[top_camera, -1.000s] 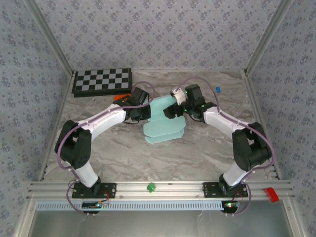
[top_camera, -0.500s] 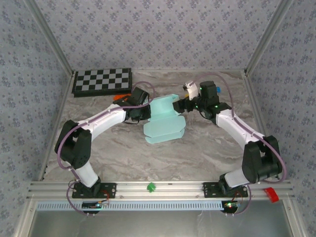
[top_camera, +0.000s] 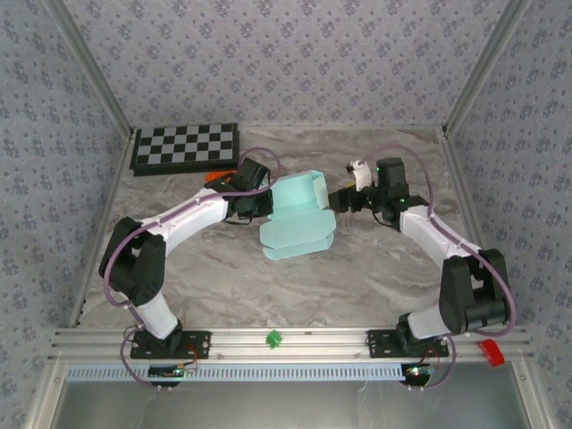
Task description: Fold the paper box
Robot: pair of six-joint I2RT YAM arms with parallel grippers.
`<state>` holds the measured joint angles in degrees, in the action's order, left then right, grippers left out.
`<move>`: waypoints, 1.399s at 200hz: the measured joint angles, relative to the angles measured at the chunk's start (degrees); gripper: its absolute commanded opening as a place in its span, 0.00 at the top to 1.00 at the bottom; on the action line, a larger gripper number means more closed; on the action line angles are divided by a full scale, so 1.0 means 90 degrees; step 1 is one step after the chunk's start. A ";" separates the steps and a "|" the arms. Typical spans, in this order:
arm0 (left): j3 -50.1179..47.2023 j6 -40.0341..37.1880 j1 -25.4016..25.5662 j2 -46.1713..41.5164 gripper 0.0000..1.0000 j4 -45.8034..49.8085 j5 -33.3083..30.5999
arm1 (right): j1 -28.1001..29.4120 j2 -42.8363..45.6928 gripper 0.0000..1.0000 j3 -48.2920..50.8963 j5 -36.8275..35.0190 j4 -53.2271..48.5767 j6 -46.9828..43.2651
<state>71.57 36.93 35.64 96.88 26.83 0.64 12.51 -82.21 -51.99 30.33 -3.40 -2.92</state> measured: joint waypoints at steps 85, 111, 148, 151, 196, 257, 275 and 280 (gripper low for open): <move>0.0010 0.0000 0.0005 0.0000 1.00 0.0000 0.0019 | 0.0238 -0.0828 0.34 -0.0274 0.0287 0.0029 -0.0012; 0.0015 0.0000 0.0005 0.0000 1.00 0.0000 0.0019 | 0.0340 -0.0996 0.34 -0.0457 0.0289 0.0029 -0.0015; 0.0019 0.0000 0.0005 0.0000 1.00 -0.0002 0.0019 | 0.0476 -0.1163 0.35 -0.0658 0.0277 0.0024 -0.0085; 0.0019 0.0000 0.0005 0.0000 1.00 -0.0002 0.0019 | 0.0488 -0.1175 0.35 -0.0673 0.0274 0.0019 -0.0090; 0.0022 -0.0002 0.0005 0.0000 1.00 0.0000 0.0022 | 0.0656 -0.1360 0.40 -0.0874 0.0032 -0.0083 -0.0228; 0.0044 -0.0002 0.0005 0.0000 1.00 -0.0002 0.0046 | 0.0818 -0.1506 0.45 -0.1134 -0.0481 -0.0197 -0.0420; 0.0044 -0.0002 0.0005 0.0000 1.00 0.0000 0.0046 | 0.0860 -0.1596 0.47 -0.1205 -0.0651 -0.0219 -0.0452; 0.0044 -0.0002 0.0005 0.0000 1.00 0.0002 0.0046 | 0.0872 -0.1617 0.47 -0.1217 -0.0699 -0.0221 -0.0464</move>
<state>71.96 36.91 35.68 96.88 26.85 1.06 20.36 -96.77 -62.94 24.03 -5.39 -7.09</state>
